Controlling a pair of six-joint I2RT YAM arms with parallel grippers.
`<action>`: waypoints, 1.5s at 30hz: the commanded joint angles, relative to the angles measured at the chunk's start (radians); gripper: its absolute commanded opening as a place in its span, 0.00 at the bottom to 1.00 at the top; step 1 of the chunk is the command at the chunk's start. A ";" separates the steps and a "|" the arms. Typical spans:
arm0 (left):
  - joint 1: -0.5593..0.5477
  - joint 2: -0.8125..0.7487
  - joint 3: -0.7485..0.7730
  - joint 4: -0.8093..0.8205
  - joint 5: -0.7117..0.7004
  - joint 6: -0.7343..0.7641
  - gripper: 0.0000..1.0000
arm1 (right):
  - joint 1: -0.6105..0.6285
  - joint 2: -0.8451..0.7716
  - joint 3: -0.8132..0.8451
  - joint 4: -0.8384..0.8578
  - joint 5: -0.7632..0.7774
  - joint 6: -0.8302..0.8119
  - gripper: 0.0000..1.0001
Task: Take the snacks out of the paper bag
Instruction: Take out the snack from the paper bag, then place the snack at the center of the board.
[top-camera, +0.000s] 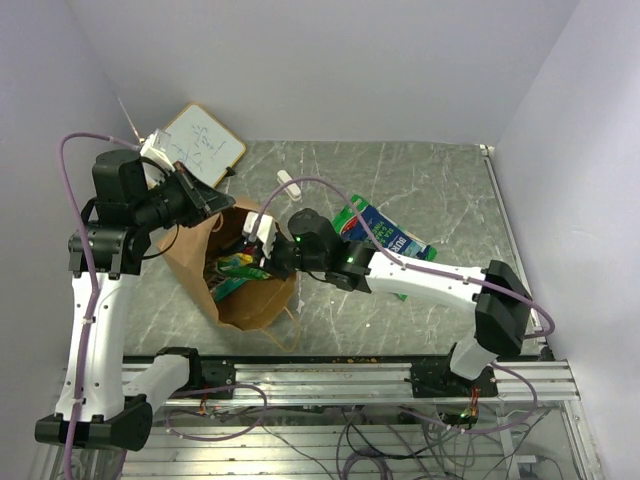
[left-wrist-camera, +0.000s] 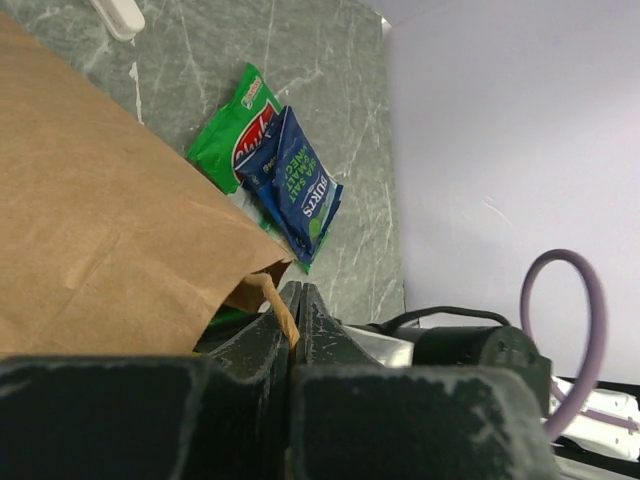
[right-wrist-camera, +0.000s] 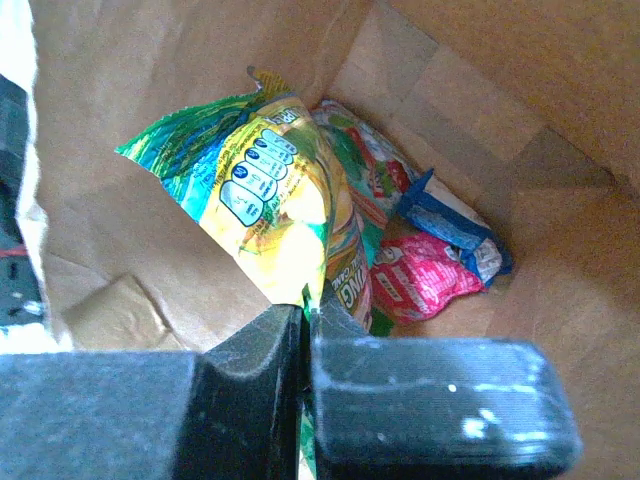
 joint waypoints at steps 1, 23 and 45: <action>0.002 0.004 -0.010 0.045 0.021 0.014 0.07 | 0.002 -0.083 0.007 0.017 -0.025 0.169 0.00; 0.001 0.011 -0.028 0.006 -0.013 0.037 0.07 | 0.003 -0.605 0.028 -0.271 0.442 0.170 0.00; 0.002 0.017 0.007 -0.007 -0.015 0.062 0.07 | -0.301 -0.466 -0.225 -0.401 0.965 0.086 0.00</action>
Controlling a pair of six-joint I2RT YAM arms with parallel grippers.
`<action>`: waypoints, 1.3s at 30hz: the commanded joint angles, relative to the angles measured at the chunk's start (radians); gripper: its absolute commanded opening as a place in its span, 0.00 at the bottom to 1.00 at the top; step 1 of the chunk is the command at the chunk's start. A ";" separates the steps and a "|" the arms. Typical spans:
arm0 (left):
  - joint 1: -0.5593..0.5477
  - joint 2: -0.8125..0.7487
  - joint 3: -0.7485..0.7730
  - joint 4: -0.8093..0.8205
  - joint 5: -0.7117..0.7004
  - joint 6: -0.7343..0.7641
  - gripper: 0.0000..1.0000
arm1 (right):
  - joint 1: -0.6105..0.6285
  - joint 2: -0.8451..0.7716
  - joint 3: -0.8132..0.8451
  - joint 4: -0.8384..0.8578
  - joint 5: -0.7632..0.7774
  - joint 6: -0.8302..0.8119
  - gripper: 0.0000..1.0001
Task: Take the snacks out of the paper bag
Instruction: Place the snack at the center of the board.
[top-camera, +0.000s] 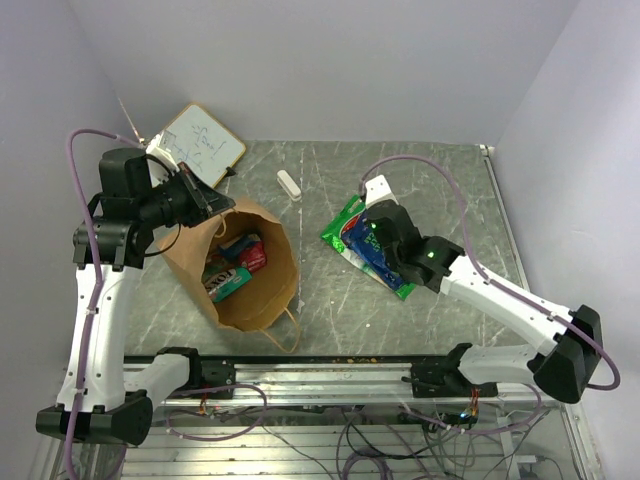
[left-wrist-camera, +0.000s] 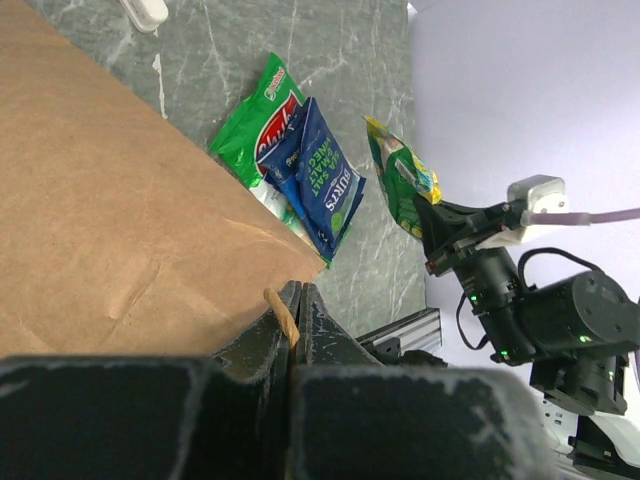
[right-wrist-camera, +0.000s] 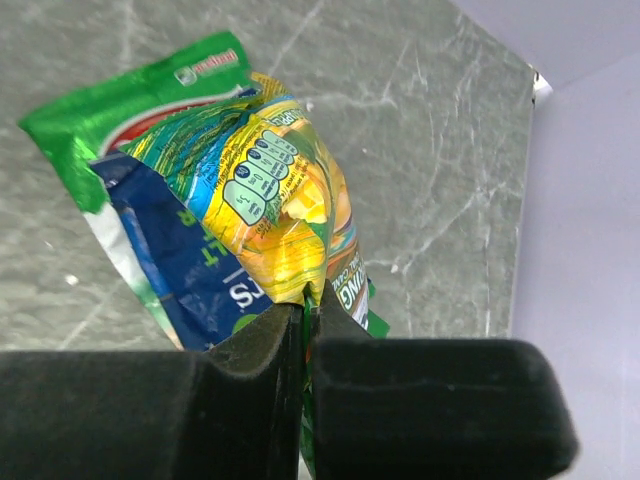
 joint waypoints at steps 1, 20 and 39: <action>0.002 -0.014 0.020 0.009 -0.007 0.007 0.07 | -0.067 -0.024 -0.017 0.073 -0.033 -0.074 0.00; 0.002 -0.050 -0.013 -0.014 0.008 -0.020 0.07 | -0.180 0.111 -0.044 0.144 -0.142 -0.128 0.00; 0.002 -0.096 -0.060 0.024 0.039 -0.084 0.07 | -0.181 0.098 -0.145 0.166 -0.270 -0.048 0.00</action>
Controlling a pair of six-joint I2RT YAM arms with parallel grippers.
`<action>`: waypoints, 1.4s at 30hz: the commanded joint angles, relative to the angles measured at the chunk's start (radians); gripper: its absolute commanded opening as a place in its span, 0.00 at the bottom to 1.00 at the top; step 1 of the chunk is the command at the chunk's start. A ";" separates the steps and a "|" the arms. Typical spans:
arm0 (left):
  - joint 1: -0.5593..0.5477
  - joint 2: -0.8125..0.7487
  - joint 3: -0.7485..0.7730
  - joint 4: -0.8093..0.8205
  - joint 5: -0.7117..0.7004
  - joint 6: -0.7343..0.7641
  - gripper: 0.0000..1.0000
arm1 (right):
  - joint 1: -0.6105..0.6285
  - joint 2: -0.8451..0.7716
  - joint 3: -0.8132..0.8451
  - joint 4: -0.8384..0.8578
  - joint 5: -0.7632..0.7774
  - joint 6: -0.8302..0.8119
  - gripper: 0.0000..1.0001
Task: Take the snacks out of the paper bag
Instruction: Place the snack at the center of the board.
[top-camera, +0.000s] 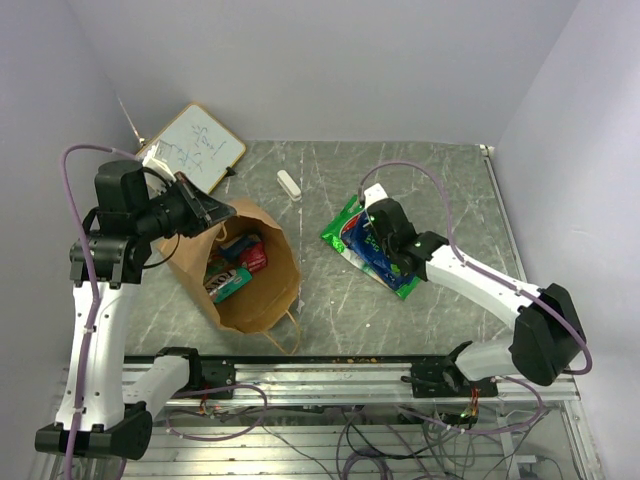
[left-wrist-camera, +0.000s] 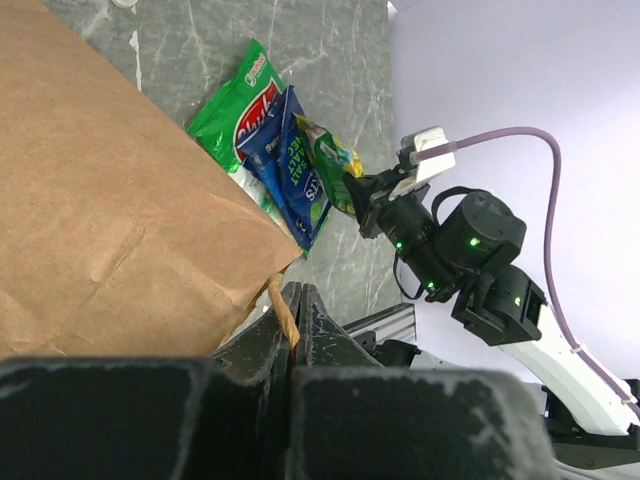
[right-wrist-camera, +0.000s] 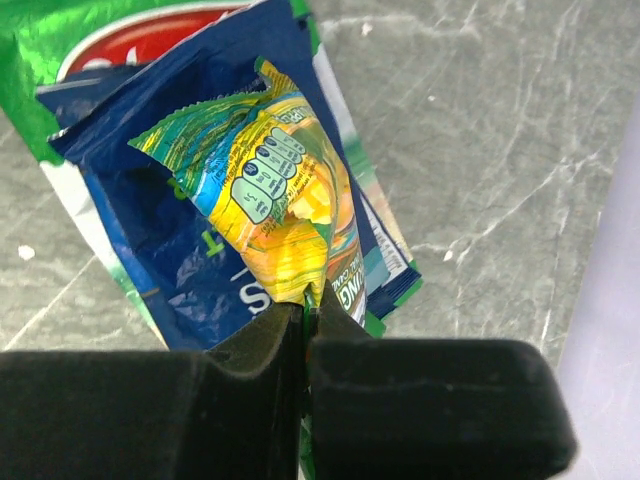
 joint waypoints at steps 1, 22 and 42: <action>0.002 -0.025 -0.016 0.025 0.021 -0.012 0.07 | -0.004 -0.047 -0.055 0.096 -0.061 0.003 0.00; 0.002 -0.045 -0.029 0.006 0.003 -0.015 0.07 | 0.013 0.065 -0.155 0.243 -0.221 0.089 0.31; 0.002 0.018 -0.068 0.105 0.067 -0.011 0.07 | 0.011 -0.188 -0.182 0.110 -0.372 0.165 0.74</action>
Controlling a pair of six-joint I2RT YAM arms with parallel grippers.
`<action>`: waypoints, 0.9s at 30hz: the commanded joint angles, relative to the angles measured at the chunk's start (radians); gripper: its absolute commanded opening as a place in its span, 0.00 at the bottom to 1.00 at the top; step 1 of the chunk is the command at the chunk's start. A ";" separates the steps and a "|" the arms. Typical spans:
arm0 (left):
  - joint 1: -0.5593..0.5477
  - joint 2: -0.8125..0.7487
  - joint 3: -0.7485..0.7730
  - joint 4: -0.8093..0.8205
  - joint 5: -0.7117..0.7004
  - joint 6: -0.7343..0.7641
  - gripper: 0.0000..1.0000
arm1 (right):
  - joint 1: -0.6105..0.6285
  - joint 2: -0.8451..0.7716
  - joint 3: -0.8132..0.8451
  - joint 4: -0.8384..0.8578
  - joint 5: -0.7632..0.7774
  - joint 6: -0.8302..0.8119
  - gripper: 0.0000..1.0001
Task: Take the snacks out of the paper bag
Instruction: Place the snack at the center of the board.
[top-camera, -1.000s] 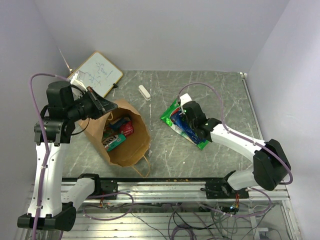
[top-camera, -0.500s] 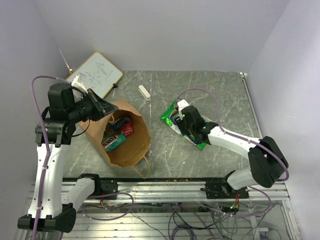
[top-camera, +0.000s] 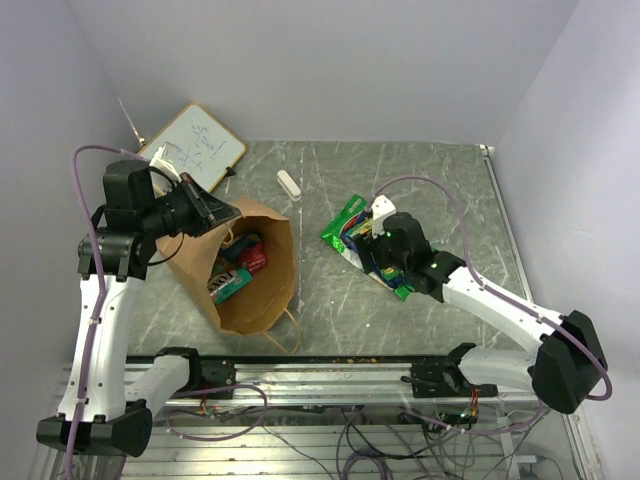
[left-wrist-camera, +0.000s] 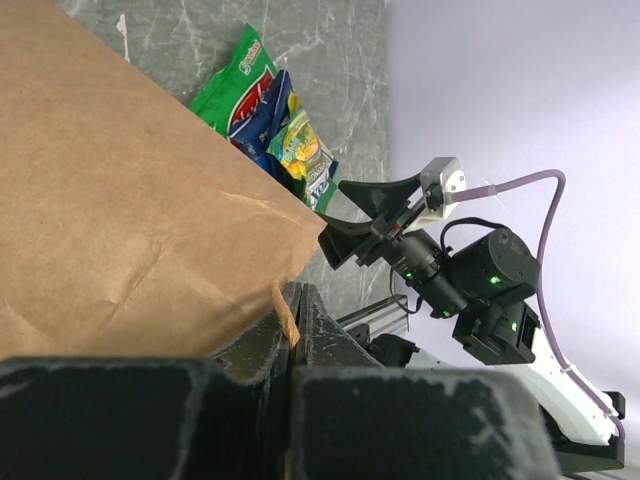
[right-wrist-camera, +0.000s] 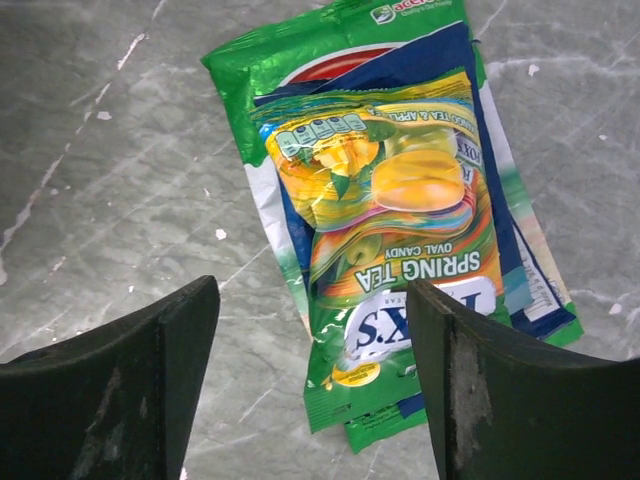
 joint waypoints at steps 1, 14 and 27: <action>0.002 0.017 -0.013 0.068 0.044 0.004 0.07 | 0.002 -0.008 0.010 -0.050 -0.042 0.043 0.72; 0.002 0.020 0.012 0.027 0.050 0.044 0.07 | 0.002 0.135 0.032 -0.183 0.170 -0.094 0.61; 0.002 0.017 0.006 0.019 0.067 0.044 0.07 | 0.019 -0.014 0.074 -0.139 -0.023 -0.135 0.68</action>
